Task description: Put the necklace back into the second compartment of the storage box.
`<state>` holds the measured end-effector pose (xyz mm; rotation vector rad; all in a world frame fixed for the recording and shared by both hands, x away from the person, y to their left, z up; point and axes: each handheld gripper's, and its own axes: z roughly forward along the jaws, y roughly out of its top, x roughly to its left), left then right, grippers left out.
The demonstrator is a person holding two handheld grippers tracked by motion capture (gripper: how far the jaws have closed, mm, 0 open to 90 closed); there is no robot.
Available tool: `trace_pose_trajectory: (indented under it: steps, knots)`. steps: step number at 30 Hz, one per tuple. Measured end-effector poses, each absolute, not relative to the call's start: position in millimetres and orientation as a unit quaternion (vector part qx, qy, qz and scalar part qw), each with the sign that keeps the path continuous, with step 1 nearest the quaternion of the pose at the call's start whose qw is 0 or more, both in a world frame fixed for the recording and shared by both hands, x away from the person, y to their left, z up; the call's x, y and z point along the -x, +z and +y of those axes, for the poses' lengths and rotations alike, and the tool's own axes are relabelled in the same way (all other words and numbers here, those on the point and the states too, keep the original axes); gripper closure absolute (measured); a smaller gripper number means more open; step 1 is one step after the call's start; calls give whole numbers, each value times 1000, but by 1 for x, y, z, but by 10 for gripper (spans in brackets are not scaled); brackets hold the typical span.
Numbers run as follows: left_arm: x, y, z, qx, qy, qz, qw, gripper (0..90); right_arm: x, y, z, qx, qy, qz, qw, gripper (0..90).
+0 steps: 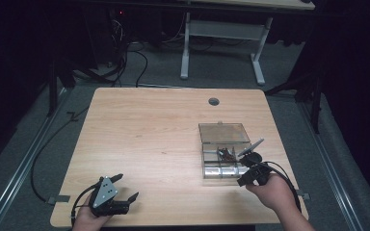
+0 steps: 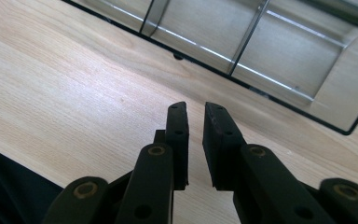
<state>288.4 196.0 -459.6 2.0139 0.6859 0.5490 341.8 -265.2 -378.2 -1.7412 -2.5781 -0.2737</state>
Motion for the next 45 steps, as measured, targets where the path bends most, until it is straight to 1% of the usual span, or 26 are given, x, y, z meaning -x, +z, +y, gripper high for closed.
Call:
trace_pose_trajectory:
  steps: [4,10,24,29,34,39,45]
  knots:
    - [-289,-459,196,-816,222,278,455,161,-340,-386,-263,563,-90,-822,10,769]
    - [-288,-460,196,-816,222,278,455,161,-334,-394,-262,557,-107,-823,-7,722]
    - [-288,-459,196,-815,224,280,455,161,-302,-406,-266,549,-241,-796,-86,634]
    - [-288,-460,196,-815,226,280,454,161,-292,-415,-268,541,-292,-782,-107,569]
    - [-288,-459,197,-813,229,282,455,161,-282,-429,-268,525,-358,-761,-129,556]
    - [-288,-460,197,-812,232,283,456,160,-274,-443,-265,503,-397,-750,-162,546]
    - [-288,-460,195,-812,235,283,454,160,-266,-455,-267,492,-425,-739,-176,541]
